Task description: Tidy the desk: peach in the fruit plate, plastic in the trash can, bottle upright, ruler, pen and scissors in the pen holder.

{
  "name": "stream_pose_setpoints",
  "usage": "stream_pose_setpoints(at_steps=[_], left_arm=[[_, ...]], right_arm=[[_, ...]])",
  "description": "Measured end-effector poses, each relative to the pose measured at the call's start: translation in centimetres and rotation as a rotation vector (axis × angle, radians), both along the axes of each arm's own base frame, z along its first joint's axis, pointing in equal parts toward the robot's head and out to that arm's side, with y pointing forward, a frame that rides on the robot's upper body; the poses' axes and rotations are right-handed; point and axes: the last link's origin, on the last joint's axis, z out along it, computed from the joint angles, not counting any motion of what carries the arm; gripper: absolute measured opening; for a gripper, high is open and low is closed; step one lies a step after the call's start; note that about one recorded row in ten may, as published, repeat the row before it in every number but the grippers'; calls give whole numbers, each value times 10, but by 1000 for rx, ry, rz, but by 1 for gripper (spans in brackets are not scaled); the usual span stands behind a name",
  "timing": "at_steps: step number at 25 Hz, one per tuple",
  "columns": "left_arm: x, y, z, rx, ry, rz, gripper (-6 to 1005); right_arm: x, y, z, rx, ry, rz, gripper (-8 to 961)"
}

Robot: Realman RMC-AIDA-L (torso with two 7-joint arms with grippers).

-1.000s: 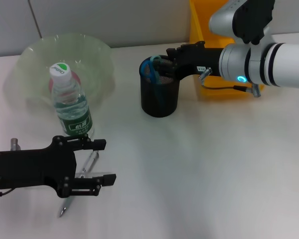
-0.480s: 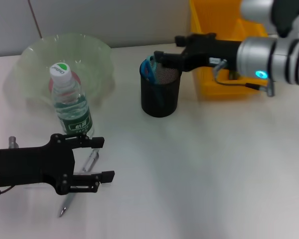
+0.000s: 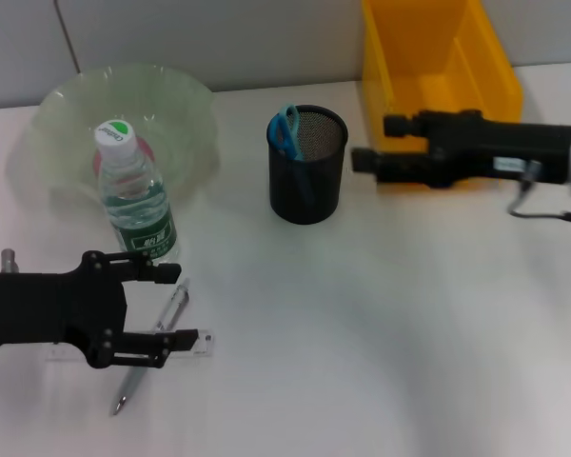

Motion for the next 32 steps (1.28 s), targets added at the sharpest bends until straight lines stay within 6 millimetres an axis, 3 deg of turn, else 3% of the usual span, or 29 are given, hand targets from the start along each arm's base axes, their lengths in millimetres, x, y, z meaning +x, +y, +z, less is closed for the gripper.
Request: stream_pose_setpoints(at_steps=[2,6,7,12,21,32], left_arm=[[0,0,0,0,0,0,813],[2,2,2,-5,39,-11,813],[14,13,-4,-44,175,-52,813],[28,29,-19,-82,359,-109,813],[43,35,-37,-159,565,-225,813],[52,41,-49,-155,666,-304,812]], right_arm=[[11,-12,16,-83,-9,2,832],[25,-21,26,-167,-63,-23,833],[33,-26,28,-213,-99,-37,833],[45,-32,30,-250,-146,-77,833],[51,-29,30,-258,-183,-131,832],[45,-21,23,-292,-220,-155,832]])
